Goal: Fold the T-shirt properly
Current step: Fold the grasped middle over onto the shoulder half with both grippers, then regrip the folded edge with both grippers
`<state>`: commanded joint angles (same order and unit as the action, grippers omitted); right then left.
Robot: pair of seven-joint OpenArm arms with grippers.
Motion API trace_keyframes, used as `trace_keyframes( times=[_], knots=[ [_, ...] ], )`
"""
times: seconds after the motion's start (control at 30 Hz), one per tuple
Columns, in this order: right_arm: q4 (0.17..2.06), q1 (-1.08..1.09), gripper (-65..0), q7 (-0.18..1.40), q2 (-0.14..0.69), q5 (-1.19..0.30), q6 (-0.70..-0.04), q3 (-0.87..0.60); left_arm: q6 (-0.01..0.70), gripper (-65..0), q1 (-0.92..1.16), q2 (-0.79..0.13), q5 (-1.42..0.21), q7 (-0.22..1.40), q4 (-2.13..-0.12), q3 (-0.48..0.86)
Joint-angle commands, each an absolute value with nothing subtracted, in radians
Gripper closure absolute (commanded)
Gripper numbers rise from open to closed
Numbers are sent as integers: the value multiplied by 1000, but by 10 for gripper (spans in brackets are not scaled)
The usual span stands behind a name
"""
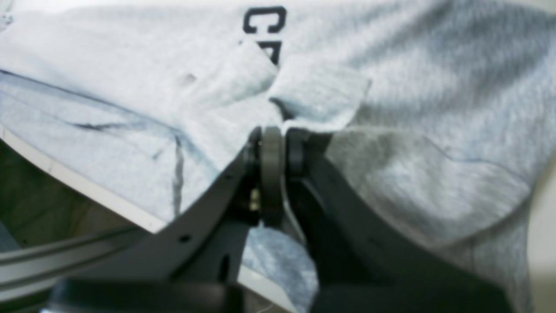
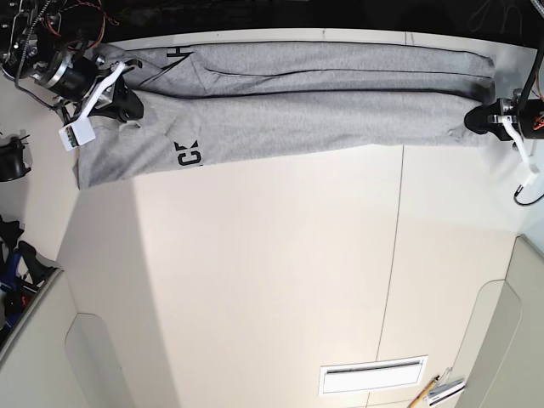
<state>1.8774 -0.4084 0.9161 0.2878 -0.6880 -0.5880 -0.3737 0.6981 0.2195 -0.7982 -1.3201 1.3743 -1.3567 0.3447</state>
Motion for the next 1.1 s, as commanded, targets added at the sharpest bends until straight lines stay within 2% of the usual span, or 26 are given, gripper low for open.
trace_keyframes(
  times=[0.1, 0.13, 0.2, 0.23, 0.27, 0.3, 0.4, 0.57, 0.6, 0.7, 0.77, 0.9, 1.1],
  knots=[
    [1832, -409, 0, 914, 287, -688, -587, -374, 698, -130, 240, -798, -1319, 1375, -1357, 362],
    [1816, -408, -25, 907, 287, -689, -587, -374, 698, -165, 241, -798, -1320, 1373, -1357, 362],
    [1789, -408, -230, 875, 287, -693, -586, -374, 698, -230, 241, -798, -1320, 1368, -1357, 362],
    [1782, -408, -298, 863, 287, -698, -583, -374, 698, -261, 241, -798, -1320, 1362, -1357, 362],
    [1782, -407, -327, 863, 287, -709, -583, -374, 698, -293, 241, -798, -1321, 1357, -1357, 362],
    [1783, -406, -329, 863, 287, -725, -583, -374, 698, -322, 241, -798, -1327, 1357, -1357, 362],
    [1796, -393, -328, 867, 286, -754, -583, -374, 698, -336, 235, -798, -1358, 1355, -1357, 388],
    [1878, -386, -318, 879, 285, -771, -583, -377, 698, -336, 267, -793, -1397, 1351, -1357, 614],
    [1893, -385, -272, 880, 285, -771, -583, -377, 698, -336, 292, -793, -1409, 1351, -1357, 651],
    [1900, -386, 0, 879, 284, -768, -583, -377, 698, -440, 387, -790, -1423, 1350, -1357, 689],
    [1895, -386, 0, 879, 279, -747, -587, -377, 698, -474, 437, -769, -1433, 1346, -1357, 688],
    [1829, -385, 0, 862, 280, -733, -591, -376, 698, -473, 474, -693, -1422, 1301, -1356, 688],
    [1723, -385, 0, 860, 280, -734, -591, -376, 698, -474, 474, -648, -1263, 1177, -1356, 687]
  ],
)
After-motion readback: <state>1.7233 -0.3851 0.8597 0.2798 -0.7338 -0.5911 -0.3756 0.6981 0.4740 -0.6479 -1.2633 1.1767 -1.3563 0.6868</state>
